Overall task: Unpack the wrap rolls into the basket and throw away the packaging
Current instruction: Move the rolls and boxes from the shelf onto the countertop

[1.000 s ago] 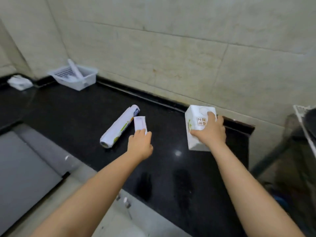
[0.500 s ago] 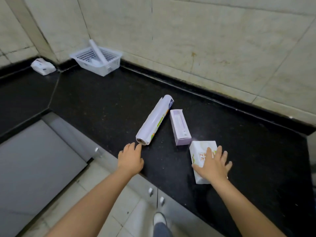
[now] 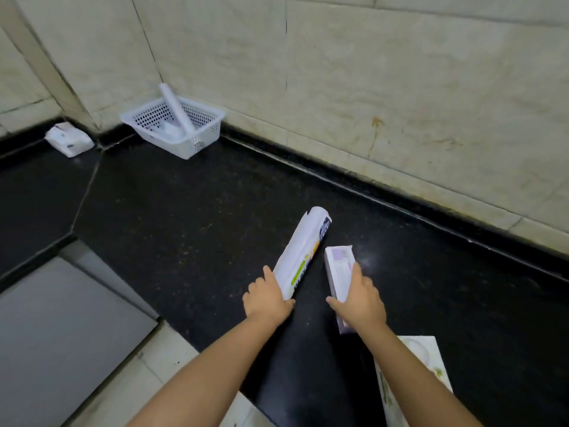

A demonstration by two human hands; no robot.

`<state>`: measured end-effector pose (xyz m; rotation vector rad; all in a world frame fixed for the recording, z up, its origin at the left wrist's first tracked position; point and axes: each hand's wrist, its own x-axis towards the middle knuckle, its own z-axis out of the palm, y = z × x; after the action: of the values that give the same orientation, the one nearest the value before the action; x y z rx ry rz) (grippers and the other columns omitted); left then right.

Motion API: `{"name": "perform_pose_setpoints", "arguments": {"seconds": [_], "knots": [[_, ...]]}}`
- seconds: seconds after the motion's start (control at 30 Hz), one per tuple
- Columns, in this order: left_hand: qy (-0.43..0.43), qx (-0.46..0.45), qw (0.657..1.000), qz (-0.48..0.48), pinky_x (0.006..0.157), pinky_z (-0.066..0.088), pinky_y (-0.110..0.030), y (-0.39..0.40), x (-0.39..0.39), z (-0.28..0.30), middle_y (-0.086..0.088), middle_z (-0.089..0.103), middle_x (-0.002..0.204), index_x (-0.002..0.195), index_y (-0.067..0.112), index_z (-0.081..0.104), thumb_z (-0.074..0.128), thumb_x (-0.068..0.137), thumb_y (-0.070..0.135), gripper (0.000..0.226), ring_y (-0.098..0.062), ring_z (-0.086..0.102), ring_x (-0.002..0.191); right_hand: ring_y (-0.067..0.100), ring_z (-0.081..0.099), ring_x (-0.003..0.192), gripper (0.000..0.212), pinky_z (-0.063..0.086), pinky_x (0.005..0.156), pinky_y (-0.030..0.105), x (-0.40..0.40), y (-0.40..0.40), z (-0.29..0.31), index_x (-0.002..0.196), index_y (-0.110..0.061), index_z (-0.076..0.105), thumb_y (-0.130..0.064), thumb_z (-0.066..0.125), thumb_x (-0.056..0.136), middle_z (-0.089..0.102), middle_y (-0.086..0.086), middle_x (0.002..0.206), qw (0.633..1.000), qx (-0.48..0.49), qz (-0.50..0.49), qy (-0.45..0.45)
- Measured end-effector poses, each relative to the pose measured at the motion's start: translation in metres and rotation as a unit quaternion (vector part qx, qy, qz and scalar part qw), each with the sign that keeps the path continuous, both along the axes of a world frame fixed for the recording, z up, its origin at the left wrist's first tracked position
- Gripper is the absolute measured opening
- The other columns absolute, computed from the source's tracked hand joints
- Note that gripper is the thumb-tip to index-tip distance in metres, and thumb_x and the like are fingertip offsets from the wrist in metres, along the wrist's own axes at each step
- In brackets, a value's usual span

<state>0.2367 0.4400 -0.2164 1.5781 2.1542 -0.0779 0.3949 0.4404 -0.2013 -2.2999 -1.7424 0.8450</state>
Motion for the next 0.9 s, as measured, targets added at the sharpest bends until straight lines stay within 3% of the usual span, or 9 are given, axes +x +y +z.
{"name": "perform_pose_setpoints", "arguments": {"seconds": [0.07, 0.13, 0.3, 0.4, 0.7, 0.9], "knots": [[-0.014, -0.003, 1.000, -0.017, 0.096, 0.044, -0.036, 0.009, -0.007, -0.003, -0.012, 0.050, 0.131, 0.132, 0.005, 0.034, 0.062, 0.081, 0.045, 0.070, -0.028, 0.047, 0.121, 0.037, 0.046, 0.114, 0.081, 0.045, 0.089, 0.042, -0.005, 0.009, -0.005, 0.139, -0.017, 0.017, -0.028, 0.065, 0.075, 0.043, 0.019, 0.126, 1.000, 0.000, -0.014, -0.008], [-0.022, 0.001, 0.999, -0.030, 0.094, 0.044, -0.036, 0.013, -0.017, -0.005, -0.012, 0.050, 0.127, 0.123, 0.006, 0.044, 0.060, 0.082, 0.044, 0.058, -0.028, 0.047, 0.119, 0.037, 0.047, 0.111, 0.077, 0.045, 0.086, 0.041, -0.010, 0.015, -0.008, 0.139, -0.019, 0.019, -0.025, 0.062, 0.076, 0.045, 0.019, 0.123, 1.000, 0.007, -0.017, -0.014], [-0.040, 0.035, 0.998, -0.027, 0.092, 0.044, -0.035, 0.026, -0.060, -0.005, -0.010, 0.049, 0.123, 0.119, 0.008, 0.047, 0.060, 0.082, 0.043, 0.053, -0.026, 0.046, 0.115, 0.036, 0.049, 0.109, 0.074, 0.045, 0.082, 0.041, -0.044, 0.043, -0.002, 0.137, -0.022, 0.022, -0.028, 0.062, 0.075, 0.046, 0.017, 0.121, 0.999, 0.049, -0.003, 0.012], [-0.071, 0.052, 0.996, 0.032, 0.092, 0.044, -0.034, 0.036, -0.110, 0.003, -0.011, 0.052, 0.120, 0.117, 0.009, 0.049, 0.061, 0.080, 0.043, 0.052, -0.026, 0.048, 0.113, 0.037, 0.050, 0.108, 0.074, 0.045, 0.081, 0.040, -0.093, 0.064, 0.004, 0.137, -0.022, 0.023, -0.027, 0.061, 0.074, 0.047, 0.017, 0.120, 0.997, 0.061, 0.038, 0.023], [-0.046, 0.130, 0.980, 0.142, 0.087, 0.045, -0.037, 0.057, -0.358, 0.043, -0.019, 0.059, 0.117, 0.112, 0.002, 0.052, 0.063, 0.081, 0.039, 0.050, -0.034, 0.054, 0.110, 0.040, 0.049, 0.109, 0.075, 0.045, 0.084, 0.042, -0.340, 0.132, 0.037, 0.137, -0.016, 0.024, -0.026, 0.065, 0.075, 0.045, 0.020, 0.124, 0.975, 0.092, 0.201, 0.008], [-0.004, 0.122, 0.971, 0.207, 0.081, 0.048, -0.037, 0.057, -0.518, 0.051, -0.018, 0.060, 0.113, 0.108, 0.001, 0.053, 0.064, 0.080, 0.038, 0.048, -0.034, 0.055, 0.107, 0.038, 0.050, 0.107, 0.071, 0.045, 0.080, 0.041, -0.478, 0.167, 0.048, 0.135, -0.019, 0.025, -0.027, 0.063, 0.075, 0.045, 0.018, 0.123, 0.974, 0.085, 0.208, 0.006]]}}
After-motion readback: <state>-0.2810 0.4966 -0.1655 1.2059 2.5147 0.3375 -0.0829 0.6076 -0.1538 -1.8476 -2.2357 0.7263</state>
